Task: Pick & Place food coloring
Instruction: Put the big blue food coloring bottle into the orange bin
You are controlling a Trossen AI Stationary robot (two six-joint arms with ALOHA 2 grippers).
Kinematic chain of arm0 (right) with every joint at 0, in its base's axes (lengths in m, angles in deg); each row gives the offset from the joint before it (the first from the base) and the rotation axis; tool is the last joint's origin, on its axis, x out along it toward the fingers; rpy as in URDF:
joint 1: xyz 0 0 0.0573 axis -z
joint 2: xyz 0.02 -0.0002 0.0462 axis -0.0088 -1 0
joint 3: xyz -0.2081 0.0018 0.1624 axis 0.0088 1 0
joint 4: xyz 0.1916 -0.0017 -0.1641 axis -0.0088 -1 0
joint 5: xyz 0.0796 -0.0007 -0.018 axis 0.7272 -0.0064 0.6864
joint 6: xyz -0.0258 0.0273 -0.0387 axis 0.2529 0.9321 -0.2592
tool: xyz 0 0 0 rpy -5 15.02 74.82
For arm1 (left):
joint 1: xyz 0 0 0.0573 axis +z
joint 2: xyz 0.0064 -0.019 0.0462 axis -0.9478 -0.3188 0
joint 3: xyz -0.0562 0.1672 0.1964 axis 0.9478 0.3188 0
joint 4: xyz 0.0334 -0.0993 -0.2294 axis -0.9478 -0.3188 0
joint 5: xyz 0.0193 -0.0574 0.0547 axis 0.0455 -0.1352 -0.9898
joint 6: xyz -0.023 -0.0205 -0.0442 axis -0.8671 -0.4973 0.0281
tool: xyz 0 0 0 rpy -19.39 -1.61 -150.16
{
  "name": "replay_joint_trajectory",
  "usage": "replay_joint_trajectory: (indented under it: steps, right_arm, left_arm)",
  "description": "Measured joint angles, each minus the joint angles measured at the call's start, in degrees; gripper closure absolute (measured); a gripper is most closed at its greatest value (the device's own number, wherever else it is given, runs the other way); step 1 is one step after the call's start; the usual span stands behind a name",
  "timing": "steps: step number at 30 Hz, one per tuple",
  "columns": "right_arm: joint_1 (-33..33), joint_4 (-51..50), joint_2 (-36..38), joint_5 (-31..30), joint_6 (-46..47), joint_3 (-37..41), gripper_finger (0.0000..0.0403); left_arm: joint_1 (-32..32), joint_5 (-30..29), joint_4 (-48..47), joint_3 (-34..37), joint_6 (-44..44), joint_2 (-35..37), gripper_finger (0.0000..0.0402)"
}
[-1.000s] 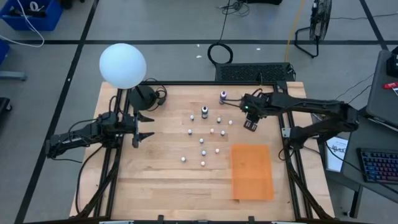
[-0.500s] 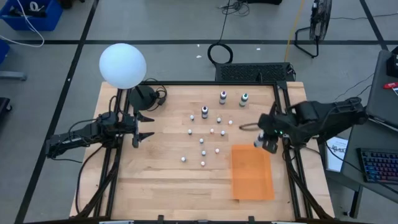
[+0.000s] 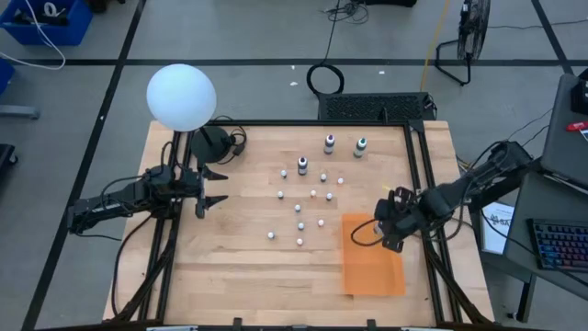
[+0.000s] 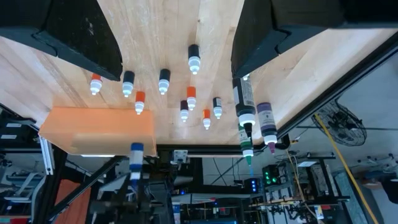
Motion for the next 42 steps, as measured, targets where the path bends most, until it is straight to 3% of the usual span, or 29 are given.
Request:
replay_joint_trajectory:
  steps: [14,33,42]
  right_arm:
    - [-0.7,4.2,-1.5,-2.5,5.2,11.1,0.0297]
    - [-0.7,1.8,-1.7,-0.1,12.0,11.7,0.0297]
    - [0.9,3.9,-1.7,0.4,13.4,12.0,0.0132]
  left_arm:
    - [0.0,0.0,0.0,0.0,0.0,0.0,0.0103]
    - [0.0,0.0,0.0,0.0,0.0,0.0,0.0103]
    - [0.0,0.0,0.0,0.0,0.0,0.0,0.0103]
